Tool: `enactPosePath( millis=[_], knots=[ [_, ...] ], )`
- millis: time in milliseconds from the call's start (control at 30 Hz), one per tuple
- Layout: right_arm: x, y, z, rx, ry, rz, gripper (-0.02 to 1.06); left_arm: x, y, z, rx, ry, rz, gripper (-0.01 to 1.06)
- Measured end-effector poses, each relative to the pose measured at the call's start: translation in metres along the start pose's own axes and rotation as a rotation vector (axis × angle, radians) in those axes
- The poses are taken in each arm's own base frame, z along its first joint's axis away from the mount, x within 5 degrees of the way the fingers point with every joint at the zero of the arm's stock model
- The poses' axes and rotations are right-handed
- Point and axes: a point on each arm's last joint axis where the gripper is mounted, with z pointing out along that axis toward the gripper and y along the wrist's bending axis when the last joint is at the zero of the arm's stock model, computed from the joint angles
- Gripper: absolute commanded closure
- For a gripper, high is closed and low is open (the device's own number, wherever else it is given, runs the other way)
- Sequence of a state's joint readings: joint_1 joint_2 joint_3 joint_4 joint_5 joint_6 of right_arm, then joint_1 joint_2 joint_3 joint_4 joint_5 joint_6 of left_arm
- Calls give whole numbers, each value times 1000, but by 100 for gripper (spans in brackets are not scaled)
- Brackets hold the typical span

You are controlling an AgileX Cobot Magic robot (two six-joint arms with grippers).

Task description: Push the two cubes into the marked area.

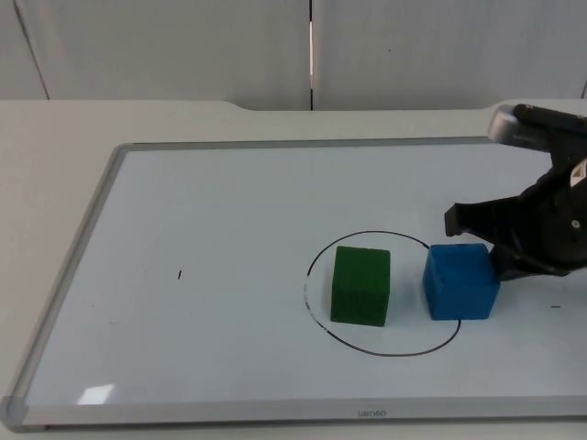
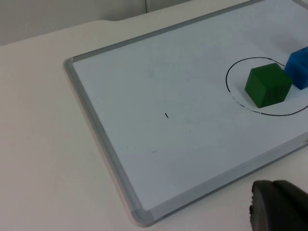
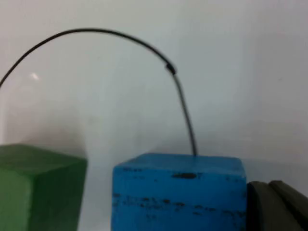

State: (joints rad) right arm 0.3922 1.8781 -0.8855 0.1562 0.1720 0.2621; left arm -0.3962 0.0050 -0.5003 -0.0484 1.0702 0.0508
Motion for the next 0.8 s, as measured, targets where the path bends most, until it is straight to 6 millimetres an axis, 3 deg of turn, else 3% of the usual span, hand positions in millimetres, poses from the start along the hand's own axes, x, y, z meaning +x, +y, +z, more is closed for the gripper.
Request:
enactPosePath(
  millis=[233, 800],
  knots=[
    [6, 17, 0, -31, -11, -40, 104, 0, 0, 0, 0, 0, 0, 105],
    [10, 28, 0, -52, -20, -32, 104, 0, 0, 0, 0, 0, 0, 105]
  ],
)
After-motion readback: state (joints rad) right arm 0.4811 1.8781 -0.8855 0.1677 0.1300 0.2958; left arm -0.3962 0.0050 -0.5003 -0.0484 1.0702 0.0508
